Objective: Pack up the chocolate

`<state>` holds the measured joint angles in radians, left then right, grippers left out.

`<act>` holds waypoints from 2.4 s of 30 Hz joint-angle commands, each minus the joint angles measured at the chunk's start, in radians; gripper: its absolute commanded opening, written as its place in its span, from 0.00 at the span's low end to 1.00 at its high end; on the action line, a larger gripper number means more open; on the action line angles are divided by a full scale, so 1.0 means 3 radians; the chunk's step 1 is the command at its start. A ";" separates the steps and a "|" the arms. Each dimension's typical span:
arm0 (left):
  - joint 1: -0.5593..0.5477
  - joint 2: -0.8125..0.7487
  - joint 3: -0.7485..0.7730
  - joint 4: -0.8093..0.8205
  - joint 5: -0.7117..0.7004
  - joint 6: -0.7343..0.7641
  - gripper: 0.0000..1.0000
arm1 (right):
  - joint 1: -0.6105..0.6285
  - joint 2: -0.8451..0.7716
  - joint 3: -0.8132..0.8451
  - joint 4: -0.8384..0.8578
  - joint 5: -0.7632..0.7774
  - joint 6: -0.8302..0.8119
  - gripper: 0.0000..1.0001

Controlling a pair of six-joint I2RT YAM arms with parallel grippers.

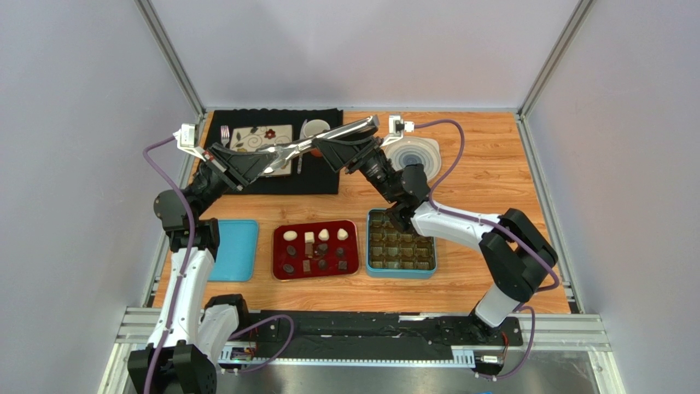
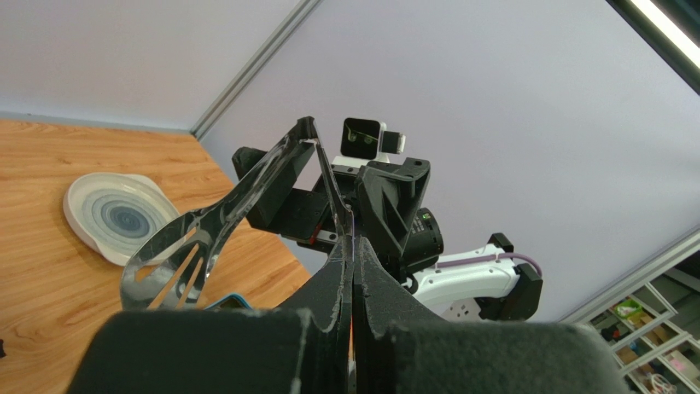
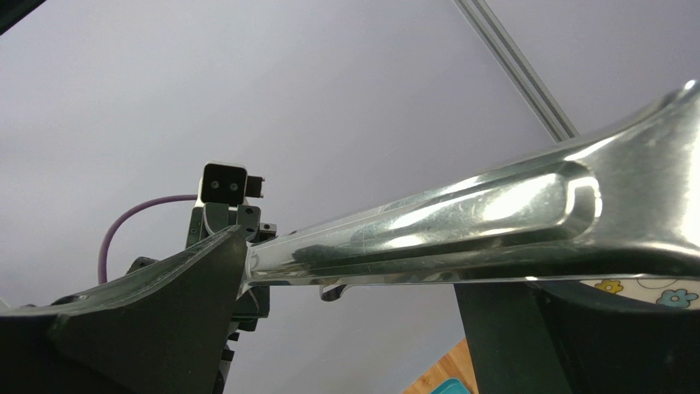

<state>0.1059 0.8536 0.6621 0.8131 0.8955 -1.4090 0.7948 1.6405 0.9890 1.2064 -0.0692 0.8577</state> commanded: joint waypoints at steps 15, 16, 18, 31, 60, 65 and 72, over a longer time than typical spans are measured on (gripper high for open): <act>-0.0010 -0.0028 -0.0074 0.0158 0.0068 0.0013 0.00 | 0.0045 -0.0375 -0.0024 -0.0171 -0.0020 -0.0215 0.58; -0.0010 -0.0033 -0.0080 0.0158 0.0073 0.0018 0.00 | 0.0045 -0.0441 -0.0039 -0.0186 -0.0005 -0.0251 0.57; -0.0005 -0.0028 -0.0095 0.0148 0.0083 0.0038 0.00 | 0.0045 -0.0518 -0.0050 -0.0283 -0.0004 -0.0358 0.54; -0.0010 0.0049 -0.0029 0.0066 0.0292 -0.0038 0.62 | 0.0045 -0.1295 0.0027 -0.1330 0.0231 -0.1410 0.34; -0.0474 0.0652 0.1224 -0.1835 0.0129 0.2779 0.68 | 0.0812 -0.1373 0.0354 -0.3285 -0.0040 -0.2445 0.23; -0.0659 0.0525 0.1240 -0.2586 0.0190 0.3406 0.66 | 0.0858 -0.1041 0.0604 -0.3244 -0.0005 -0.2455 0.19; -0.0741 0.0417 0.1209 -0.3278 0.0088 0.3935 0.66 | 0.0858 -0.0698 0.0968 -0.3198 0.0031 -0.2425 0.17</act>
<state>-0.1097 1.0103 1.0073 -0.0490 0.9260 -0.3660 1.0485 1.4166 1.1889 0.1825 -0.0792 0.1390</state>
